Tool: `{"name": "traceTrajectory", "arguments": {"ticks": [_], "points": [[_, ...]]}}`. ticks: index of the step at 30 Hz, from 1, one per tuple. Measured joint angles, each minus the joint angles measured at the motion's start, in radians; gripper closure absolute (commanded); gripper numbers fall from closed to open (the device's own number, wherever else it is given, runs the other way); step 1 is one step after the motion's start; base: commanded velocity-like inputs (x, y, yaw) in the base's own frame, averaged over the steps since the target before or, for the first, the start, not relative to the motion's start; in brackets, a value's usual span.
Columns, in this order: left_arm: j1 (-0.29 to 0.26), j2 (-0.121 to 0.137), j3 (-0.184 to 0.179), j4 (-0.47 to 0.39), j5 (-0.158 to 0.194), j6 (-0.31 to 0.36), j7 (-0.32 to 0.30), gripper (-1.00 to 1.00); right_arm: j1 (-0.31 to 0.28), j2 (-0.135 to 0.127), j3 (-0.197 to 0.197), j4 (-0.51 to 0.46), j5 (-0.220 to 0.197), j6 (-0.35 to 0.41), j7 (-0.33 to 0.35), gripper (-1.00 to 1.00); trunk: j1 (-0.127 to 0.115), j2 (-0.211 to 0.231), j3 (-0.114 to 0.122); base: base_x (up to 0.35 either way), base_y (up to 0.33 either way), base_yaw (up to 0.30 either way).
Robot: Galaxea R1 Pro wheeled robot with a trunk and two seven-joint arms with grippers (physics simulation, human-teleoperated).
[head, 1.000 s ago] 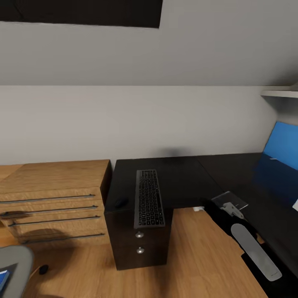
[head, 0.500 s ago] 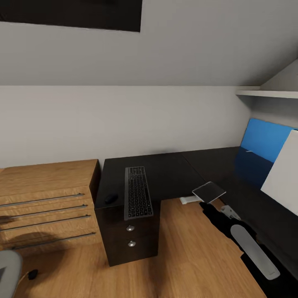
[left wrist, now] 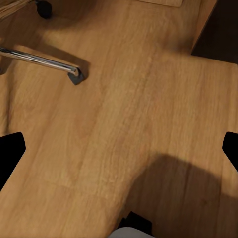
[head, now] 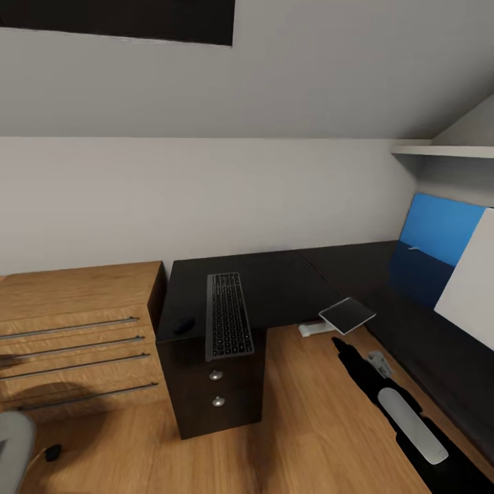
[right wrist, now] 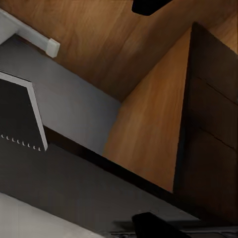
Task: In the bedroom, organize the workspace by keeping the computer under the desk, ensuring the monitor is on the desk, placing the keyboard on the desk next to the monitor, placing the mouse on the desk next to the keyboard, moving the folder from the swivel chair onto the desk next to the mouse, stacking the notebook on top of the folder with the pen on top of the notebook, and positioning the swivel chair next to the desk.
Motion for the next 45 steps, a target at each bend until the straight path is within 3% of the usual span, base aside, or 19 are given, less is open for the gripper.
{"name": "traceTrajectory", "arguments": {"ticks": [2, 5, 11, 20, 24, 25, 27, 32, 39, 45], "points": [[0.0, 0.0, 0.0, 0.0, 0.0, 0.0, -0.001, -1.0, 0.0, 0.001, -0.033, 0.07, -0.013, 0.001, 0.155, -1.0, 0.008, -0.014, -0.006, 0.0, 0.0, 0.0], [0.0, 0.0, 0.0, 0.001, 0.0, 0.0, -0.001, -1.0, 0.0, 0.002, -0.058, 0.105, -0.037, 0.002, 0.242, -1.0, 0.019, -0.035, -0.016, 0.0, 0.0, 0.0], [0.0, 0.0, -0.004, 0.001, 0.0, 0.001, -0.001, -1.0, 0.0, 0.003, -0.071, 0.124, -0.055, -0.001, 0.293, -1.0, 0.042, -0.077, -0.034, 0.0, 0.0, 0.0], [0.0, 0.0, -0.008, 0.002, 0.0, 0.001, -0.001, -1.0, 0.0, 0.009, -0.071, 0.129, -0.062, 0.0, 0.288, -1.0, 0.077, -0.14, -0.063, 0.0, 0.0, 0.0], [0.0, 0.0, -0.008, 0.002, 0.0, 0.002, -0.001, -1.0, 0.0, 0.035, -0.074, 0.129, -0.063, -0.003, 0.281, -1.0, 0.092, -0.168, -0.075, 0.0, 0.0, 0.0], [0.0, 0.0, -0.008, 0.002, 0.0, 0.002, -0.001, -1.0, 0.0, 0.055, -0.079, 0.129, -0.064, -0.008, 0.279, -1.0, 0.096, -0.175, -0.078, 0.0, 0.0, 0.0], [0.0, 0.0, -0.008, 0.002, 0.0, 0.002, -0.001, -1.0, 0.0, 0.129, -0.146, 0.129, -0.063, -0.072, 0.277, -1.0, 0.104, -0.189, -0.085, 0.0, 0.0, 0.0], [0.0, 0.0, -0.008, 0.002, 0.0, 0.002, -0.001, -1.0, 0.0, 0.179, -0.191, 0.129, -0.06, -0.156, 0.277, -1.0, 0.123, -0.224, -0.1, 0.0, 0.0, 0.0], [0.0, 0.0, -0.008, 0.002, 0.0, 0.003, -0.001, -1.0, 0.0, 0.188, -0.199, 0.129, -0.061, -0.277, 0.276, -1.0, 0.138, -0.252, -0.113, 0.0, 0.0, 0.0], [0.0, 0.001, -0.01, 0.003, 0.0, 0.003, -0.001, -1.0, 0.0, 0.189, -0.199, 0.129, -0.063, -0.31, 0.276, -1.0, 0.15, -0.273, -0.122, 0.0, 0.0, 0.0]]}}
